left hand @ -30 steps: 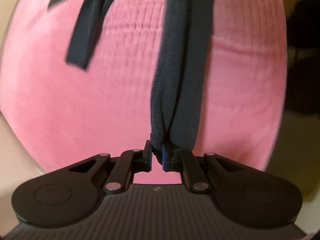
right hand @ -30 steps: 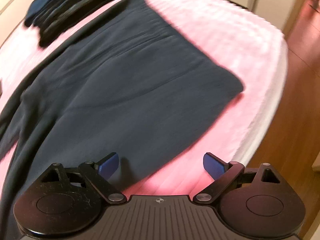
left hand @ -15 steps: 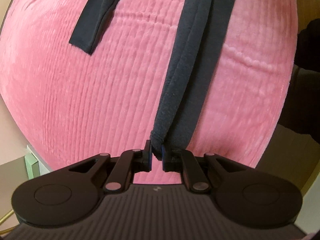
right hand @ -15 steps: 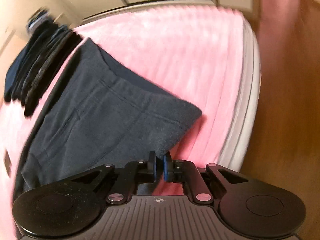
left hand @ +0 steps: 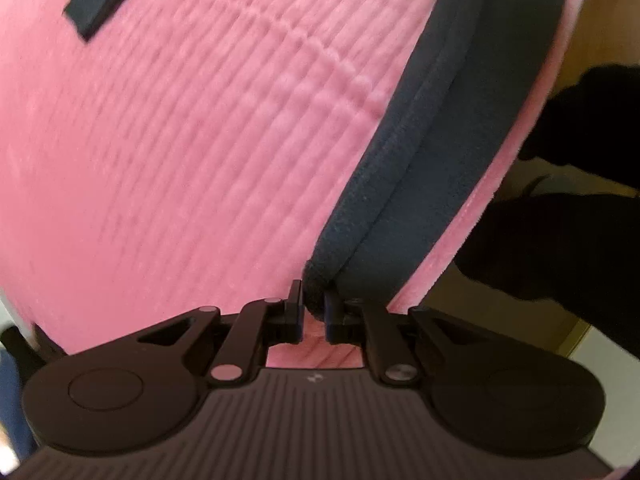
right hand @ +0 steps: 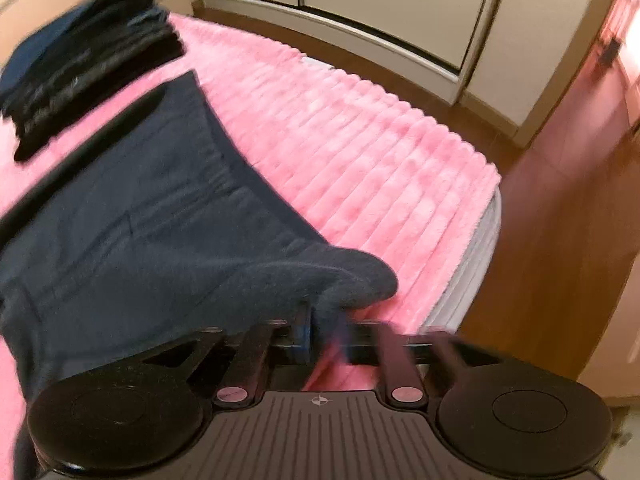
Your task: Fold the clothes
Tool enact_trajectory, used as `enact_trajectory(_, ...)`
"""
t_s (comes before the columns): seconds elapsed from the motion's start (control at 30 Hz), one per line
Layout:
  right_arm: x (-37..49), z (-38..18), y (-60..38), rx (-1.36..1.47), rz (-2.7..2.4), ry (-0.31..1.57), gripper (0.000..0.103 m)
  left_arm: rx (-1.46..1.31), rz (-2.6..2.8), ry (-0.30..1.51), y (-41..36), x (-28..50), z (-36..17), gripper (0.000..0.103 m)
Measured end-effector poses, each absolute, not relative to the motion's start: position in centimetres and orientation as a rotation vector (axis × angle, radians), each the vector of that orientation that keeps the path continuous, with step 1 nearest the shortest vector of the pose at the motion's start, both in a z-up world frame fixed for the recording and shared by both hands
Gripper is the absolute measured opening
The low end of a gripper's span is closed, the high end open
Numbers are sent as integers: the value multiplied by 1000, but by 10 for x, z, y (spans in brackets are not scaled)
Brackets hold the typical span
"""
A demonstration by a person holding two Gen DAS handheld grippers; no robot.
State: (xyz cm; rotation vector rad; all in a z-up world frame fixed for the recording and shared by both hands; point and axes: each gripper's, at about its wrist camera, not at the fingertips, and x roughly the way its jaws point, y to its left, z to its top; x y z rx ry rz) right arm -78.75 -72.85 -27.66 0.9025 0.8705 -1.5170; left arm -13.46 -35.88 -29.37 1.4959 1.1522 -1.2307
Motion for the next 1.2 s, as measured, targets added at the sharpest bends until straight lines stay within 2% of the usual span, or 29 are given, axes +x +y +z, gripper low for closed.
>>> enact_trajectory(0.03, -778, -272, -721, 832, -1532, 879, 100, 1461, -1220, 1168, -357, -130, -296, 8)
enact_trajectory(0.13, -742, -260, -702, 698, -1464, 908, 100, 1391, -1210, 1160, -352, -117, -296, 11)
enact_trajectory(0.3, -639, -254, -643, 683, -1033, 900, 100, 1407, -1057, 1055, -328, -81, -310, 11)
enact_trajectory(0.47, -500, -279, -583, 548, -476, 1059, 99, 1340, -1053, 1011, -297, -69, -308, 11)
enact_trajectory(0.57, -430, -315, -571, 503, -307, 1246, 98, 1249, -1130, 1006, -287, -86, -301, 13)
enact_trajectory(0.67, -396, -303, -579, 436, -321, 1093, 97, 1160, -1232, 999, -285, -113, -295, 15)
enact_trajectory(0.7, -393, -293, -582, 442, -327, 1037, 97, 1130, -1266, 997, -285, -122, -294, 16)
enact_trajectory(0.8, -396, -279, -586, 449, -367, 1040, 97, 1064, -1350, 982, -287, -144, -293, 33)
enact_trajectory(0.93, -431, -291, -575, 463, -381, 1168, 97, 1065, -1348, 961, -295, -142, -293, 34)
enact_trajectory(1.07, -471, -328, -568, 633, -475, 1335, 97, 1074, -1336, 939, -302, -136, -292, 37)
enact_trajectory(1.2, -491, -318, -565, 720, -578, 1298, 97, 1084, -1324, 917, -309, -131, -291, 37)
